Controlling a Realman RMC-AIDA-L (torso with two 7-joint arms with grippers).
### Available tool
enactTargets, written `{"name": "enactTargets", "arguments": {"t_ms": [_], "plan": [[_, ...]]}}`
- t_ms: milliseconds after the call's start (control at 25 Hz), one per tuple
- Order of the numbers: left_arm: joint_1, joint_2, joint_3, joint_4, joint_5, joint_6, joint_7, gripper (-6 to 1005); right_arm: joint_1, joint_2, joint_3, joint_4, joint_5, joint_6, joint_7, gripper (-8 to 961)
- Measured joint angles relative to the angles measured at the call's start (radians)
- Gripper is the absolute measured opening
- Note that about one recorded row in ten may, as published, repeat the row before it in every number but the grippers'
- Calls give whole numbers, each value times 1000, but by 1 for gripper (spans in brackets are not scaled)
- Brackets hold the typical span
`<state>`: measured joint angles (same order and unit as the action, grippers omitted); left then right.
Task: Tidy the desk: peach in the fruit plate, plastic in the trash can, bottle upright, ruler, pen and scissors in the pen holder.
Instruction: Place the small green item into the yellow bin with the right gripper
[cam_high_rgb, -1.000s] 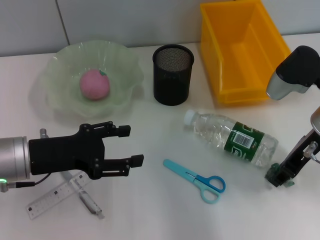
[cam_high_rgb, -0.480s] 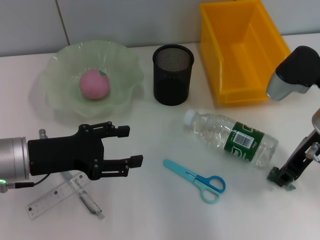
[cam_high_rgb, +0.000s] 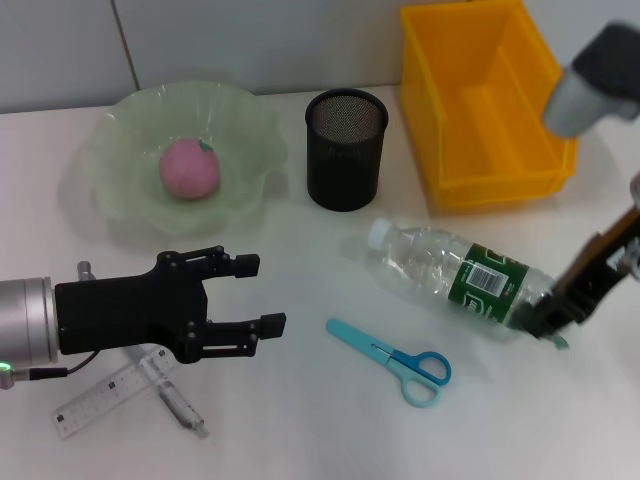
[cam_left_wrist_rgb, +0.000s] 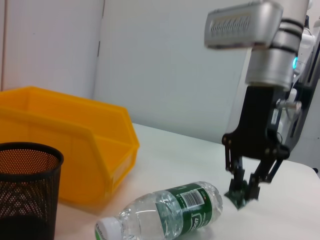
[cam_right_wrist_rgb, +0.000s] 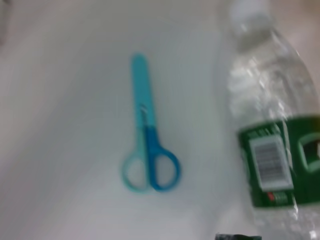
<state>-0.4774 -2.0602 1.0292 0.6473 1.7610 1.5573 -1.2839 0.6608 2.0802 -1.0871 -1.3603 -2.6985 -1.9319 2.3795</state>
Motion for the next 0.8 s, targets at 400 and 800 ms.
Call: {"name": "enactTargets", "arguments": {"t_ms": [400,800], "plan": [[-1,0,0,0,0,0,0,813,76,-13,239,-136,45,70,24,251],[-3,-2,-2,0,-3,0,-1,813,63,-8,240,-22,32,522,21,274]]}}
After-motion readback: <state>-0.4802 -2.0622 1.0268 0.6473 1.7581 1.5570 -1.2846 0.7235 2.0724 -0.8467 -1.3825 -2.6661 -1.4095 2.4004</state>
